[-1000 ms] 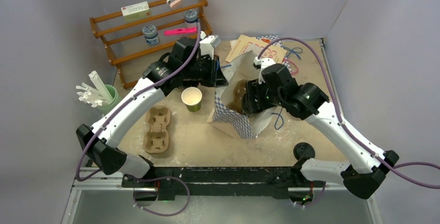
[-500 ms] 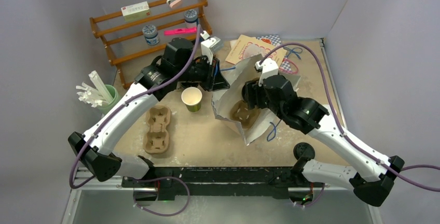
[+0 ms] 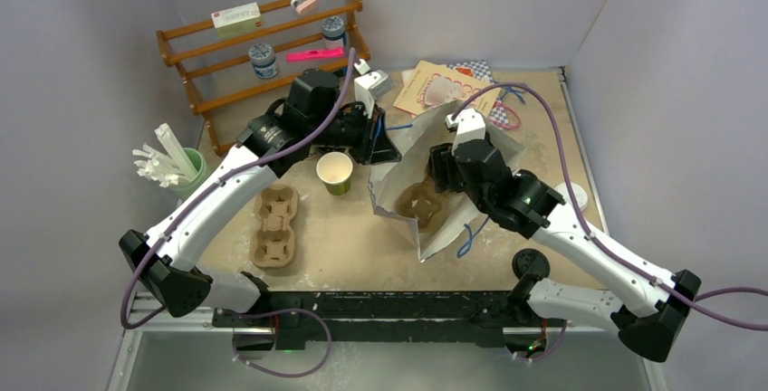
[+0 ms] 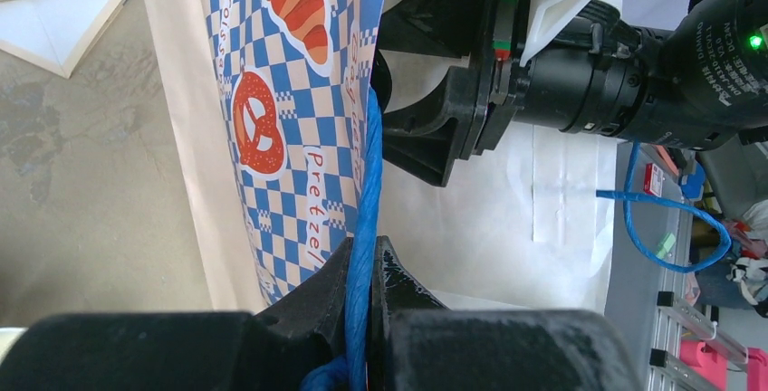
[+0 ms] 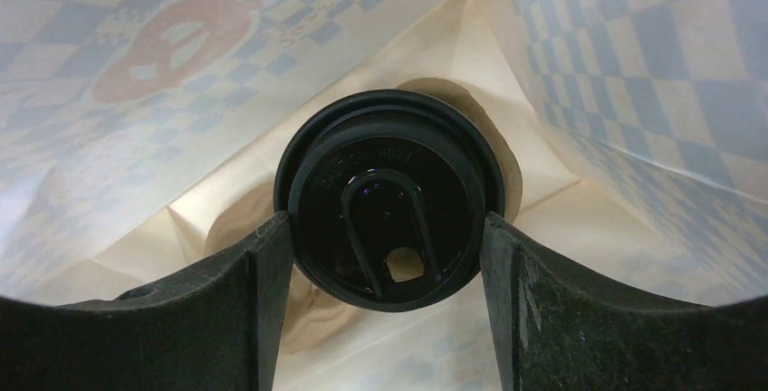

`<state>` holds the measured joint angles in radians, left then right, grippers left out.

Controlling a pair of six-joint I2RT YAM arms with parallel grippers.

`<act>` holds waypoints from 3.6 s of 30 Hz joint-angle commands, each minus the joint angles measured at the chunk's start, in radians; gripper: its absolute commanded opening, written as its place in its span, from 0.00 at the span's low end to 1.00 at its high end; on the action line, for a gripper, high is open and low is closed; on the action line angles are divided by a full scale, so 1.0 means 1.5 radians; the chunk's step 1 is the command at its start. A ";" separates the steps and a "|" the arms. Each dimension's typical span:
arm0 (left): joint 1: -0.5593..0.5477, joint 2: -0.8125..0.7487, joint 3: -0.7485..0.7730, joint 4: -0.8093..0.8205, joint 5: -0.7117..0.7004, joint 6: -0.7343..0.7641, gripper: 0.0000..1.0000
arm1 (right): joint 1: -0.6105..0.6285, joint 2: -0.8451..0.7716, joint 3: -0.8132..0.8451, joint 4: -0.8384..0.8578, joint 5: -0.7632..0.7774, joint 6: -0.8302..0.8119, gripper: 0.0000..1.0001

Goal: Pack the takeout coffee

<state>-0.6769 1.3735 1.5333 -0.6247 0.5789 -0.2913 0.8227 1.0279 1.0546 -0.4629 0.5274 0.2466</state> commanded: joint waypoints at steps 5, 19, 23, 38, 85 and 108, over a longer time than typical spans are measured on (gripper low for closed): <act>-0.014 0.007 0.013 -0.018 -0.029 0.024 0.00 | 0.000 0.014 0.007 -0.030 0.005 0.029 0.13; -0.016 -0.014 -0.056 0.019 0.002 -0.036 0.00 | 0.000 0.108 -0.037 0.007 -0.052 0.066 0.13; -0.015 -0.004 -0.072 0.025 0.030 -0.055 0.00 | 0.000 0.114 -0.048 0.048 -0.058 0.060 0.13; 0.024 -0.003 -0.064 0.015 -0.031 -0.066 0.00 | -0.001 0.169 -0.066 0.022 -0.108 0.070 0.13; 0.059 0.010 -0.086 -0.009 -0.101 -0.034 0.00 | -0.090 0.359 0.085 -0.192 -0.151 0.082 0.33; 0.054 0.032 -0.067 -0.013 -0.087 -0.055 0.00 | -0.091 0.252 0.254 -0.221 -0.173 0.060 0.99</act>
<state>-0.5957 1.4265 1.3968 -0.6720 0.4419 -0.3725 0.6922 1.4658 1.4155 -0.7967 0.2920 0.3565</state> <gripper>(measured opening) 0.050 0.984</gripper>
